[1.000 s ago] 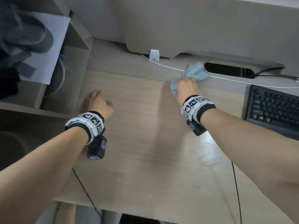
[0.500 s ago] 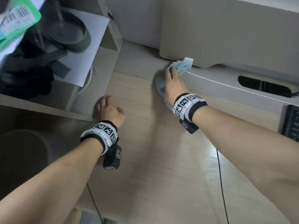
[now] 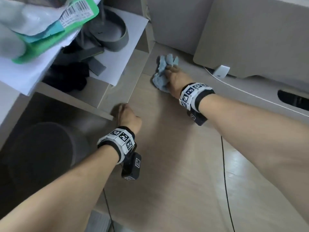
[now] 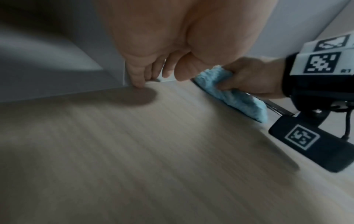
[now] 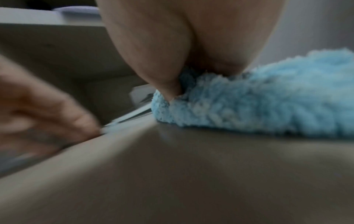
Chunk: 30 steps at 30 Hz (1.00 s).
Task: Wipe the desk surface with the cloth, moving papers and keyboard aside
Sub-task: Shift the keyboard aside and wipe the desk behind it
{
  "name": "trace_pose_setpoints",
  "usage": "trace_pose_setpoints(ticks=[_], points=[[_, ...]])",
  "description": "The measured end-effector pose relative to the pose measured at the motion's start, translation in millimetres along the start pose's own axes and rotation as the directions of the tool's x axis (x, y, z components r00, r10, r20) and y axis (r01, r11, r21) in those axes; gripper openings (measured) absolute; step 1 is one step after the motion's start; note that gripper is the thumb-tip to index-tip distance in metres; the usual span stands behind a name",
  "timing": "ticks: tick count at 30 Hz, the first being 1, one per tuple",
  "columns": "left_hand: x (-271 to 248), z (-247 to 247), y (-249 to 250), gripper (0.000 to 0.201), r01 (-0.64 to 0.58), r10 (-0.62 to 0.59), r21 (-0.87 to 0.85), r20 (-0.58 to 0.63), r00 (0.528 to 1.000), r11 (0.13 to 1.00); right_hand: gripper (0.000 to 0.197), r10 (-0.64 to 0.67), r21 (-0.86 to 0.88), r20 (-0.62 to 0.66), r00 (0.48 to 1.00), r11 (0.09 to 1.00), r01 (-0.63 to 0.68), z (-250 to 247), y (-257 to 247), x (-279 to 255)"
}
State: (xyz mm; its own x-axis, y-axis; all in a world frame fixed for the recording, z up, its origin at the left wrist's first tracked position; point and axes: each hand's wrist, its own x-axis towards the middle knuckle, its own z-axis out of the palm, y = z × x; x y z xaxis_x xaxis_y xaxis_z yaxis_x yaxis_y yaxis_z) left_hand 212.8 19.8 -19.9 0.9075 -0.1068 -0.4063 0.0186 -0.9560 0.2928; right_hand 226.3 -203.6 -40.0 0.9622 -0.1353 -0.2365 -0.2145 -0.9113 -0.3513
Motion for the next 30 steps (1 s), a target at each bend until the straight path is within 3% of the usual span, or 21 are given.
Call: trace_pose_setpoints(ticks=[2, 5, 7, 9, 11, 13, 16, 19, 21, 23, 25, 28, 30], points=[[-4, 0, -4, 0.043, 0.013, -0.013, -0.005, 0.009, 1.0, 1.0, 0.057, -0.046, 0.016, 0.037, 0.998, 0.999, 0.045, 13, -36, 14], [-5, 3, -10, 0.042, 0.025, -0.024, -0.047, 0.012, 1.0, 0.999, 0.063, -0.287, 0.002, 0.115, 0.951, 0.957, 0.289, 48, -76, -19], [-6, 2, -12, 0.038, 0.023, -0.022, -0.08, 0.014, 1.0, 0.997, 0.065, -0.385, 0.038, 0.13, 0.914, 0.923, 0.383, 63, -70, -57], [-8, 1, -12, 0.045, 0.014, -0.011, -0.062, 0.049, 0.999, 0.998, 0.067, -0.374, 0.03, 0.154, 0.914, 0.927, 0.374, 59, -40, -87], [-9, 0, -15, 0.054, -0.001, 0.004, -0.028, 0.077, 0.997, 1.0, 0.067, -0.241, -0.024, 0.125, 0.962, 0.969, 0.246, 46, -1, -97], [-12, -1, -15, 0.054, -0.035, 0.034, 0.011, 0.098, 0.995, 0.999, 0.066, -0.022, -0.08, 0.051, 0.998, 0.996, 0.026, 25, 32, -98], [-18, -2, -13, 0.053, -0.078, 0.073, 0.056, 0.091, 0.993, 0.995, 0.063, 0.177, -0.17, -0.039, 0.983, 0.969, -0.181, 9, 29, -95], [-27, -2, -7, 0.057, -0.102, 0.094, 0.095, 0.083, 0.992, 0.99, 0.062, 0.101, -0.253, 0.027, 0.994, 0.963, -0.091, 23, -6, -117], [-33, -1, 0, 0.059, -0.11, 0.101, 0.1, 0.092, 0.991, 0.989, 0.06, 0.055, -0.332, 0.061, 0.997, 0.943, -0.032, 33, -3, -146], [-35, 4, 5, 0.057, -0.15, 0.139, 0.125, 0.093, 0.986, 0.981, 0.057, 0.142, -0.341, 0.017, 0.99, 0.931, -0.128, 32, 33, -173], [-35, 6, 12, 0.054, -0.185, 0.172, 0.16, 0.092, 0.981, 0.97, 0.055, 0.326, -0.276, -0.027, 0.945, 0.906, -0.32, 23, 76, -197], [-34, 8, 18, 0.06, -0.201, 0.187, 0.187, 0.093, 0.978, 0.962, 0.058, 0.593, -0.227, -0.023, 0.805, 0.781, -0.582, 7, 132, -226], [-33, 8, 18, 0.061, -0.207, 0.194, 0.203, 0.083, 0.978, 0.957, 0.058, 0.7, -0.213, -0.04, 0.713, 0.691, -0.691, 0, 158, -239]])
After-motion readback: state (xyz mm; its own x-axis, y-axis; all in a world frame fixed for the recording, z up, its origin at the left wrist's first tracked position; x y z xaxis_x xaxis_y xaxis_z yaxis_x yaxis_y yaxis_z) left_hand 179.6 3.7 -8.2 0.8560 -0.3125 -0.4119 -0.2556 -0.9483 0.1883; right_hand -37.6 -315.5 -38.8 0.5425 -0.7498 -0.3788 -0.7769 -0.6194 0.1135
